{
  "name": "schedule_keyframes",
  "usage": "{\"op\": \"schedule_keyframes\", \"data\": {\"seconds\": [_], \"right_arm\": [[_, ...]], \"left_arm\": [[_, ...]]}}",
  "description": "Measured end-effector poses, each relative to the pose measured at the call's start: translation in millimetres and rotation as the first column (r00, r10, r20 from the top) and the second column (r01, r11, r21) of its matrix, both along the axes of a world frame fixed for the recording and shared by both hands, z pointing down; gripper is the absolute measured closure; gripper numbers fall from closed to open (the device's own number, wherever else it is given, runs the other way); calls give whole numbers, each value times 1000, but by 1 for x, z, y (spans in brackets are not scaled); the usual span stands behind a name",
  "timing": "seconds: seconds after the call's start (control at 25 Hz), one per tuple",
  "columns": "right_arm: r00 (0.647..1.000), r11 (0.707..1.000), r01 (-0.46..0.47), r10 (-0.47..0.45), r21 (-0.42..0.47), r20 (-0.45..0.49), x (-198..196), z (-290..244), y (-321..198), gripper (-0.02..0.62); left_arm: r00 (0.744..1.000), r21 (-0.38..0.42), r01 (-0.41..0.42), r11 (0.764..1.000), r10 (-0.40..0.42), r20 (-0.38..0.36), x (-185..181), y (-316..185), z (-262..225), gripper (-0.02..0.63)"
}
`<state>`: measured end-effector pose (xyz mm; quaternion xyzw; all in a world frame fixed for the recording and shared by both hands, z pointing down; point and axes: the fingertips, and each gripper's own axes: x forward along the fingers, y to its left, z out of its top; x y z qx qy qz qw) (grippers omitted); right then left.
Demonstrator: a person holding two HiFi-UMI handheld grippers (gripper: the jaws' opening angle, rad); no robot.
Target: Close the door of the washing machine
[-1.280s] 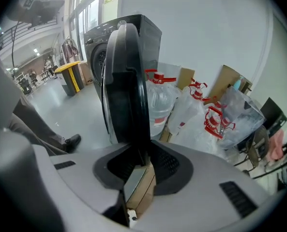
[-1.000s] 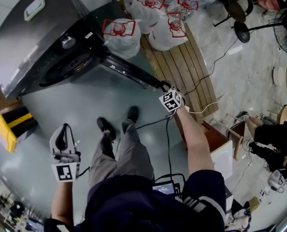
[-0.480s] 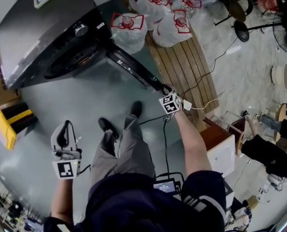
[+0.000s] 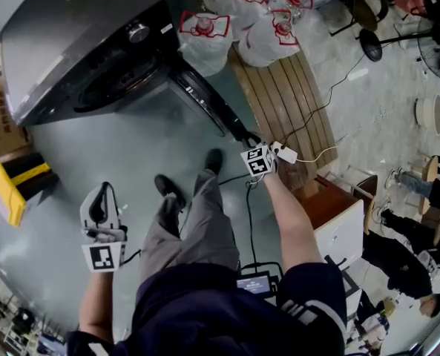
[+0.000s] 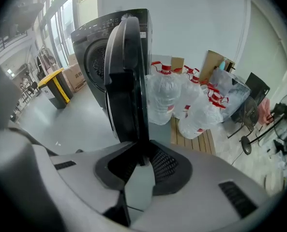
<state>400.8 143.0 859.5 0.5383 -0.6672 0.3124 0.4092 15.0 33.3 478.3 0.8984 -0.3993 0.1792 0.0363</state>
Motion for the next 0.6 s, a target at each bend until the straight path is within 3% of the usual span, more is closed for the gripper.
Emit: {"op": "schedule_keyframes", "data": {"seconds": [0.6], "right_arm": [[994, 993, -107, 107, -42, 18, -80, 6, 22, 511]], "left_arm": [[999, -9, -31, 999, 31, -44, -31, 14, 14, 583]]}}
